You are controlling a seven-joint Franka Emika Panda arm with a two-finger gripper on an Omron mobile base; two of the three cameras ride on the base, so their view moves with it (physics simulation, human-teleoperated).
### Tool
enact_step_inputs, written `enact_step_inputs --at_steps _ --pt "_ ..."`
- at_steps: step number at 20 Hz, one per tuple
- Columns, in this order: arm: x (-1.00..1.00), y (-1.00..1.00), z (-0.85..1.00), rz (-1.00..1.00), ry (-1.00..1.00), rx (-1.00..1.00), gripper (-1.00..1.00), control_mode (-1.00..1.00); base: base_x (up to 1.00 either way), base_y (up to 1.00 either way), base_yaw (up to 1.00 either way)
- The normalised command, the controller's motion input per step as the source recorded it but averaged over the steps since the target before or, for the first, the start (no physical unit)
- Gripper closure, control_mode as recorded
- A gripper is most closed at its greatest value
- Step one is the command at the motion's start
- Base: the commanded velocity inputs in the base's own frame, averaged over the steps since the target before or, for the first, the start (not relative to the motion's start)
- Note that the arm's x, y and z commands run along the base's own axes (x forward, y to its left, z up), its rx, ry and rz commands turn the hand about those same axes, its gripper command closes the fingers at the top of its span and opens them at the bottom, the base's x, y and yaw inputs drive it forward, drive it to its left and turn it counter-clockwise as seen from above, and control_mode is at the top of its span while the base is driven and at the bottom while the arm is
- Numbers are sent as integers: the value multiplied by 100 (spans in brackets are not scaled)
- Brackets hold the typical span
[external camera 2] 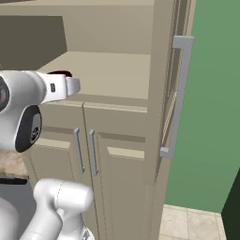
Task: There is a tray on the dining counter. Grab the cup, mug, and pitcher and place them on the tray. The pitcher may be placed next to the tray if it cannot fit the tray.
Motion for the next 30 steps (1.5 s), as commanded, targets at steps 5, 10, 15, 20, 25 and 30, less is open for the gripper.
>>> enact_step_inputs --at_steps 5,10,15,20,25,30 --pt "-66 -16 7 -15 4 0 100 -100 0 0 0" --pt "-60 -11 0 -11 0 0 100 -100 0 0 0" --pt "-48 -1 0 -7 0 0 100 -100 0 0 0" --pt "-29 0 0 -4 0 0 100 -100 0 0 0" --pt "-3 0 0 0 0 0 100 -100 0 0 0" --pt "0 0 0 2 0 0 100 -100 0 0 0"
